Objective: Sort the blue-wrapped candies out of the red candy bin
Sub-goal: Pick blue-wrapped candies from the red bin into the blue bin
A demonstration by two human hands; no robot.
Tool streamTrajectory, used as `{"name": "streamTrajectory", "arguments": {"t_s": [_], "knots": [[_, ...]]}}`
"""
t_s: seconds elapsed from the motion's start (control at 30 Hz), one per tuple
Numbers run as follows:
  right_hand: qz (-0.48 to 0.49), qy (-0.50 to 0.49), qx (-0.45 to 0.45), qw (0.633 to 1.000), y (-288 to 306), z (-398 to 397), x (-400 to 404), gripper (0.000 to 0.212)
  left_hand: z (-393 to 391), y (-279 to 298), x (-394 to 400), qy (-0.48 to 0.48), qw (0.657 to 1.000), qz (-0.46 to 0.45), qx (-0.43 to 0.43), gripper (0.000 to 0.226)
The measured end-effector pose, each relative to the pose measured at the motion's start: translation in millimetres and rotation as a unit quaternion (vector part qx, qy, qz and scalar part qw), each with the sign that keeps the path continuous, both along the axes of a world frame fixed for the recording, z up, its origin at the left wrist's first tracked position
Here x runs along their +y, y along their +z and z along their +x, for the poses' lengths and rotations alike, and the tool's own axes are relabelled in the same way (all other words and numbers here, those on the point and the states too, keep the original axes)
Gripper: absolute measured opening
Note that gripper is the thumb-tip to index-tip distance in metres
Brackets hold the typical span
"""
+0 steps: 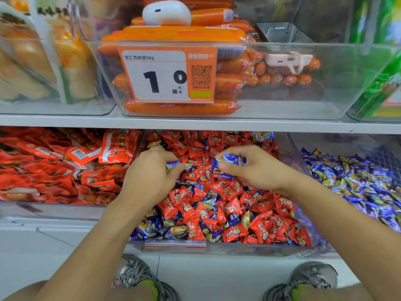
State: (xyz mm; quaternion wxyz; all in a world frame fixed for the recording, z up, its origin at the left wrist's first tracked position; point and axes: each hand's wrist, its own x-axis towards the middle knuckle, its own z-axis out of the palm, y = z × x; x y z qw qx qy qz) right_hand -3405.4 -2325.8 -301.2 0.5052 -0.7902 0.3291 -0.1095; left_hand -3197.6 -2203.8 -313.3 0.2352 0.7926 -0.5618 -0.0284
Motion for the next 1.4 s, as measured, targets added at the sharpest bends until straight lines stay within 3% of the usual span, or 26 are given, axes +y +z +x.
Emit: {"name": "streamTrajectory", "arguments": {"t_s": [0.2, 0.33, 0.47, 0.6, 0.77, 0.9, 1.03, 1.1, 1.17, 1.3, 1.4], "knots": [[0.068, -0.002, -0.046, 0.997, 0, -2, 11, 0.022, -12, 9, 9, -0.070, 0.964, -0.027, 0.254, 0.019], [0.096, 0.001, -0.131, 0.987, 3, -6, 29, 0.022, -44, 8, 6, -0.122, 0.939, -0.007, 0.320, 0.022], [0.106, -0.073, -0.193, 0.973, 9, -30, 37, 0.009, -81, 19, 12, -0.100, 0.872, -0.013, 0.479, 0.025], [0.045, -0.079, -0.161, 0.983, 28, -88, 37, 0.008, -124, 34, 5, -0.154, 0.835, -0.008, 0.528, 0.020], [-0.074, -0.156, -0.127, 0.977, 31, -167, 16, 0.011, -192, 41, -47, -0.184, 0.868, -0.038, 0.459, 0.001], [-0.174, -0.168, -0.053, 0.969, 16, -226, -19, 0.029, -243, 23, -94, -0.241, 0.939, -0.015, 0.246, 0.014], [-0.139, -0.150, -0.033, 0.978, 10, -268, -37, 0.049, -268, 19, -111, -0.326, 0.940, 0.054, 0.084, 0.051], [-0.076, -0.153, -0.057, 0.984, 11, -281, -42, 0.051, -265, 18, -107, -0.343, 0.936, 0.054, 0.051, 0.057], [-0.048, -0.163, -0.068, 0.983, 12, -287, -44, 0.046, -254, 16, -99, -0.331, 0.942, 0.011, 0.049, 0.044], [-0.107, -0.232, -0.050, 0.965, 17, -281, -44, 0.028, -212, 20, -68, -0.264, 0.959, -0.066, 0.083, 0.020], [-0.160, -0.232, -0.018, 0.959, 25, -257, -34, 0.022, -164, 18, -38, -0.200, 0.977, -0.063, 0.045, 0.020]]}}
